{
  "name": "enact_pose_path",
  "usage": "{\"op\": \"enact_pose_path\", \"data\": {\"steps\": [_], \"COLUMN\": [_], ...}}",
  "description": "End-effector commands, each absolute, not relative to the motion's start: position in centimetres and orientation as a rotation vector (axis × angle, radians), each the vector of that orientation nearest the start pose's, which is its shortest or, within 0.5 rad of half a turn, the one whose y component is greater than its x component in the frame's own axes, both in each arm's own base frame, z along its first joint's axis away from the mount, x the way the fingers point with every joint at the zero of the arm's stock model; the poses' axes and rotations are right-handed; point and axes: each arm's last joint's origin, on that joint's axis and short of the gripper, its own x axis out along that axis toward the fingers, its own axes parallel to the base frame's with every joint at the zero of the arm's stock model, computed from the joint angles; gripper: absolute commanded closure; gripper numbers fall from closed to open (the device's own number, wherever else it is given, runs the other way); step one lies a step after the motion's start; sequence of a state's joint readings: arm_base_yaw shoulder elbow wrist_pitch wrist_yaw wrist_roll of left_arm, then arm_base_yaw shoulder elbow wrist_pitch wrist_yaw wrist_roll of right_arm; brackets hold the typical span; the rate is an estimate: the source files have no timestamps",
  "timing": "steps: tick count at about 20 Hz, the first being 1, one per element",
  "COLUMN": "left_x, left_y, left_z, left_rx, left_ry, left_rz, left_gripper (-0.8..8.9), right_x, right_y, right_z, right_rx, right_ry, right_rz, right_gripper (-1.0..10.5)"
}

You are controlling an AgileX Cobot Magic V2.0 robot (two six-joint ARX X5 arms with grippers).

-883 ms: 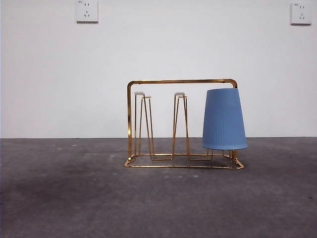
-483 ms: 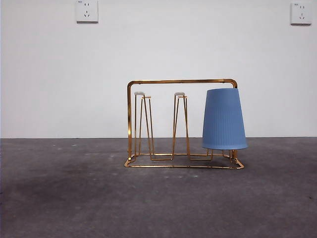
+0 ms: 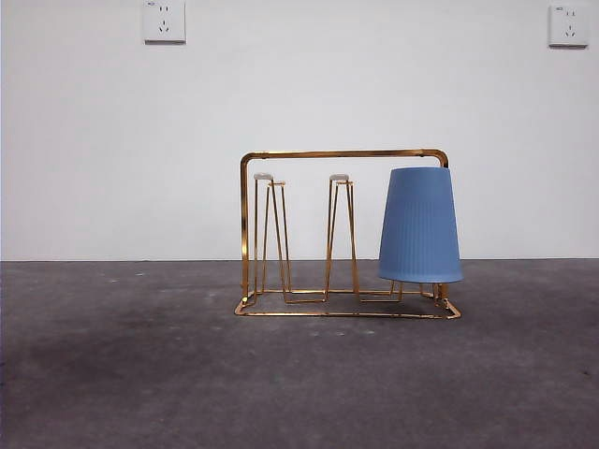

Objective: Pick up cup 1,put cup 1 in the cup rack,pick up cup 2,put cup 2 in the cup rack

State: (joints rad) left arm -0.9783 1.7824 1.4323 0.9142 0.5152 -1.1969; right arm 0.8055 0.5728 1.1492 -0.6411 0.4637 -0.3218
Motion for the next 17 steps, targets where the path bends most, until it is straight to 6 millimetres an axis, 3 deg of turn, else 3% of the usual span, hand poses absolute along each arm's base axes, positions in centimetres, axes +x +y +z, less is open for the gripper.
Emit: {"op": "enact_pose_path", "data": {"steps": [1, 10, 17], "left_x": [21.3, 22.3, 20.8], "left_y": [-34.3, -32.3, -28.3], "left_z": [38.4, 39.8, 42.3], "left_rx": [-1.039, -0.979, -0.643], "left_ry": [0.304, 0.253, 0.229], "left_rz": [-1.656, -1.615, -1.344], "left_gripper": [8.20, 8.19, 8.19], "right_x": [5.4, 4.3, 2.7], "right_y": [3.8, 2.5, 0.8], "right_z": [42.2, 42.1, 42.2], "right_rx": [-0.340, -0.338, -0.323], "right_ry": [0.015, 0.144, 0.274], "right_rz": [0.348, 0.323, 0.319], "right_gripper": [7.8, 7.8, 7.8]}}
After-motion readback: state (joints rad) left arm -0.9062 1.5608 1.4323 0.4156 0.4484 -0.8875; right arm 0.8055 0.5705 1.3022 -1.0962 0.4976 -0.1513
